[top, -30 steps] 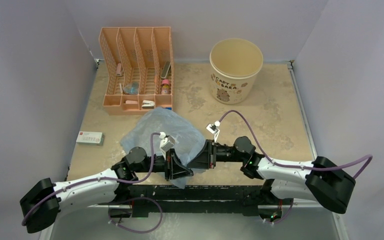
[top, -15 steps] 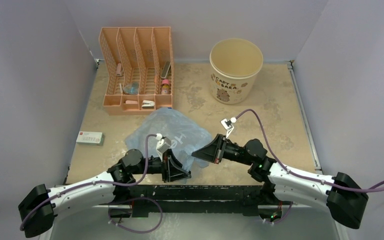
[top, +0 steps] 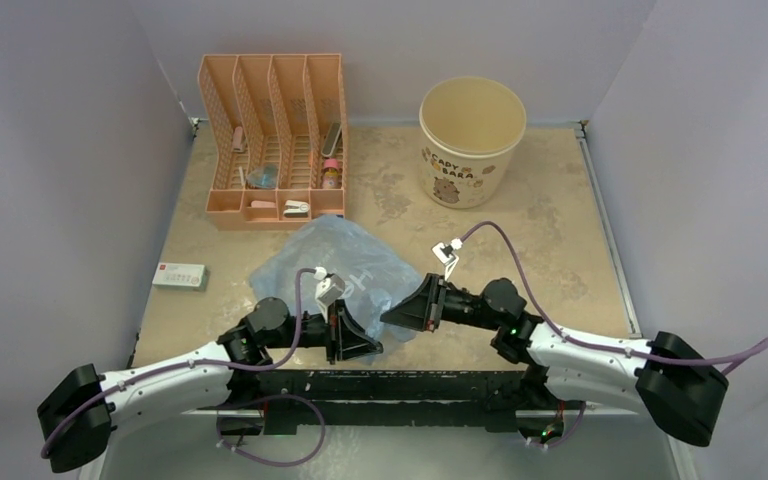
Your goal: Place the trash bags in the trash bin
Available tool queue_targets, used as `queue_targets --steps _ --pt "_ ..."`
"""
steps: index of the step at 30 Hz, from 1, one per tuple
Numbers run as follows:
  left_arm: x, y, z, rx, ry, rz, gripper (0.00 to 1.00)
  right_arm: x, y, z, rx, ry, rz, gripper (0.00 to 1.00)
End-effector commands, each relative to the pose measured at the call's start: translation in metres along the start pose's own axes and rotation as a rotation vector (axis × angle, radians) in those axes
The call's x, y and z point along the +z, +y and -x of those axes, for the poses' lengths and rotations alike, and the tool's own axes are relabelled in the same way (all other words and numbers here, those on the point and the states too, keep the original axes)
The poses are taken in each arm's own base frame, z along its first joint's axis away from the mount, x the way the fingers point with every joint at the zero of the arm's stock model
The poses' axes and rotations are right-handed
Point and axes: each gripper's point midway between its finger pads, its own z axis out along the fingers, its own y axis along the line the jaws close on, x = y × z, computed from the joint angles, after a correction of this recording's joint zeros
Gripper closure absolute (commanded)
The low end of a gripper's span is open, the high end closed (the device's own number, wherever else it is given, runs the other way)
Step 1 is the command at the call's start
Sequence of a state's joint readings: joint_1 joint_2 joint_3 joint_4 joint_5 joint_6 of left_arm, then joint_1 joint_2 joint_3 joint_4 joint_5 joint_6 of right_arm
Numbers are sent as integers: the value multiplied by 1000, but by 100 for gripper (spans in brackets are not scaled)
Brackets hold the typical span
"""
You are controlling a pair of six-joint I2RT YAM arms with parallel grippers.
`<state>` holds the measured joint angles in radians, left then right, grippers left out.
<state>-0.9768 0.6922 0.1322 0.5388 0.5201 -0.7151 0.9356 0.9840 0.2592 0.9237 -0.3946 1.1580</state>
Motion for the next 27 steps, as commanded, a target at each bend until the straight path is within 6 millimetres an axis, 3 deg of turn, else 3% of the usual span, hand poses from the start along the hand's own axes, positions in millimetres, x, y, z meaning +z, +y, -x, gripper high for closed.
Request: queue_targets --steps 1,4,14,17,23,27 --pt "1 -6 10 35 -53 -33 100 -6 30 -6 -45 38 155 64" --pt "2 -6 10 36 -51 -34 100 -2 25 -4 -53 33 131 59" --pt "6 -7 5 29 -17 -56 100 19 23 -2 -69 44 103 58" --pt "7 -7 1 24 0 -64 100 24 25 -1 -72 37 107 63" --pt "6 -5 0 17 -2 -56 100 27 20 4 -71 19 68 92" --pt "4 -1 6 10 -44 -20 84 24 18 6 -53 -7 54 99"
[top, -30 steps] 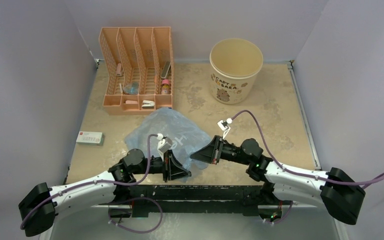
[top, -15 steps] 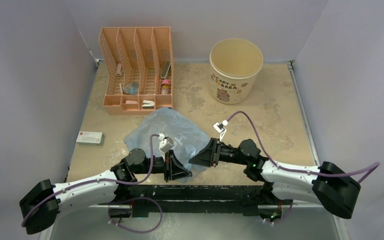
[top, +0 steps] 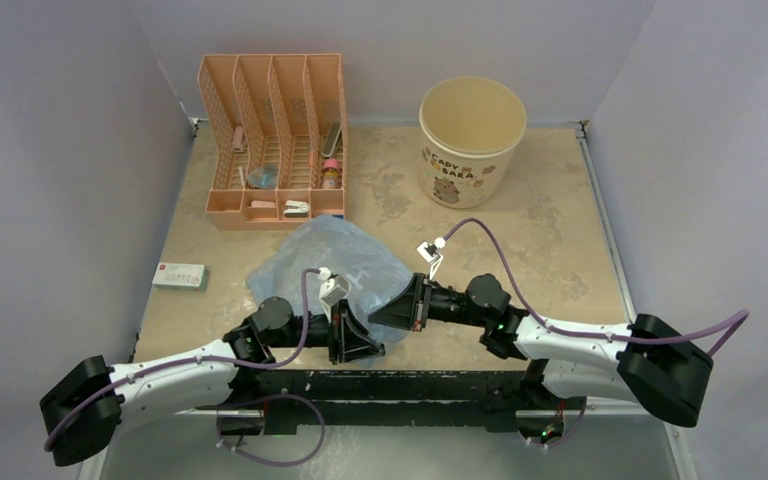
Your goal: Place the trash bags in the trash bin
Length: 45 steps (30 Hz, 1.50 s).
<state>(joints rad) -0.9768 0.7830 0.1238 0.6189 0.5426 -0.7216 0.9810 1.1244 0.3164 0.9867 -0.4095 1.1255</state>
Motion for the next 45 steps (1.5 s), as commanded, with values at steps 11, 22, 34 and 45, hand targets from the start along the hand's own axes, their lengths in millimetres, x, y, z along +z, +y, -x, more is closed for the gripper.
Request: queue_targets --steps 11,22,34,45 --pt "1 -14 35 110 -185 -66 50 -4 33 19 48 -94 115 100" --pt "11 -13 59 224 -280 -74 50 1 33 16 52 -68 130 99" --pt "3 -18 46 223 -226 -89 100 4 23 15 -64 -45 60 65" --pt "10 -17 47 191 -188 -79 100 31 42 -10 -146 37 63 53"
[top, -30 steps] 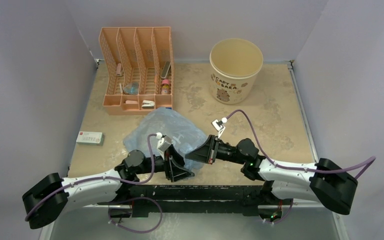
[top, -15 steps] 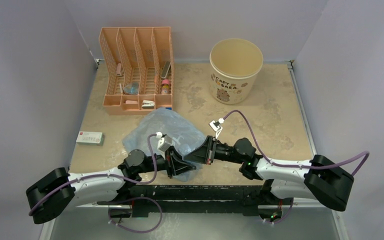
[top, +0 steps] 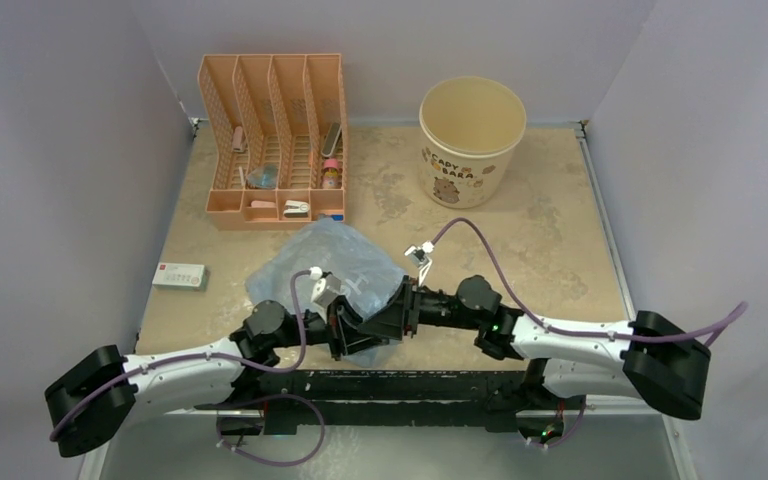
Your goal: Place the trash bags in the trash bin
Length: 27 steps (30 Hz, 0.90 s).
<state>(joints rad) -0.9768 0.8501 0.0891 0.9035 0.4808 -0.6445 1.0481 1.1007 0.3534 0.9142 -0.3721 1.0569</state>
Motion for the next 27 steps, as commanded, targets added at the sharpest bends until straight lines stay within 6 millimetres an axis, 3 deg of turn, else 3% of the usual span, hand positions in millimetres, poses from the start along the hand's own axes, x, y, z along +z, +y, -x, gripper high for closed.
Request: queue_targets --steps 1,4,8,14,18,20,22,24,27 --pt "8 -10 16 22 -23 -39 100 29 29 3 -82 7 44 53" --pt "7 -12 17 20 -28 -45 100 28 20 8 -62 -36 8 58" --pt "2 -14 17 15 -44 -42 100 22 29 14 -52 -83 39 69" --pt "-2 -16 19 32 -58 -47 100 12 44 7 -14 -59 123 68" --pt "-2 -17 17 32 -59 -55 100 -1 57 3 39 -76 219 57" --pt "-2 -17 18 30 -64 -61 100 -1 59 4 42 -77 228 57" --pt "-2 -19 18 34 -66 -69 100 -2 61 3 45 -73 237 65" --pt "-2 -18 18 32 -66 -69 100 -3 63 3 47 -75 250 85" --pt "-1 -18 17 32 -61 -72 100 -3 64 5 45 -81 251 97"
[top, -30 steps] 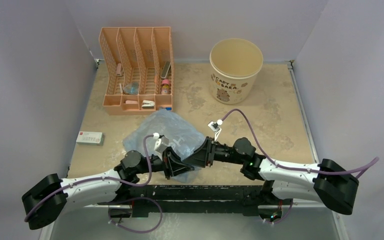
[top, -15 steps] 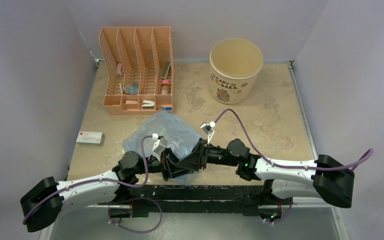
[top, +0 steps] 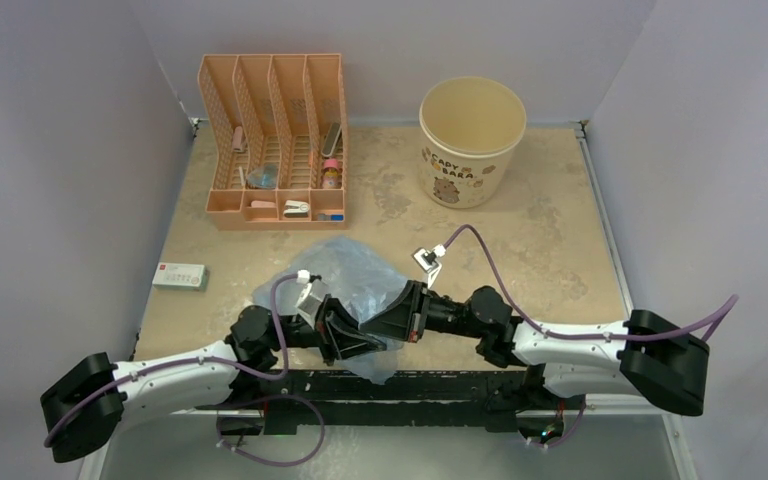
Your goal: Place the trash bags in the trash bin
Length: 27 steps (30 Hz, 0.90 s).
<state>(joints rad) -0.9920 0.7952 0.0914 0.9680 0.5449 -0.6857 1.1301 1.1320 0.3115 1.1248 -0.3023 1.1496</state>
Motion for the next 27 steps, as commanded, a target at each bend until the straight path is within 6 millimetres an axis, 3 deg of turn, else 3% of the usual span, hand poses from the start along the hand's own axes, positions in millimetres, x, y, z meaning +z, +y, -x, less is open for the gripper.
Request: queue_targets --steps 1,7,9,11,12,15,19,21,25,27 --pt "1 14 1 18 -15 53 100 -2 35 10 -3 -33 128 99" --pt "2 18 0 -1 11 87 86 0 29 22 -19 -72 87 100" --pt "2 21 0 -5 27 111 72 0 19 31 -37 -87 31 100" --pt "0 22 3 0 24 132 48 -3 -2 50 -57 -155 -100 100" --pt "-1 23 5 4 22 147 43 -6 -13 61 -72 -203 -180 100" --pt "-4 30 14 11 10 221 37 -30 -47 97 -149 -353 -466 100" --pt "-8 37 36 51 -9 325 29 -89 -72 150 -281 -564 -856 100" --pt "-9 39 50 83 -31 370 21 -115 -62 174 -324 -653 -974 100" --pt "-11 37 82 137 -87 433 16 -139 -10 210 -406 -782 -991 100" --pt "-9 29 96 162 -105 419 15 -158 3 221 -429 -849 -1052 100"
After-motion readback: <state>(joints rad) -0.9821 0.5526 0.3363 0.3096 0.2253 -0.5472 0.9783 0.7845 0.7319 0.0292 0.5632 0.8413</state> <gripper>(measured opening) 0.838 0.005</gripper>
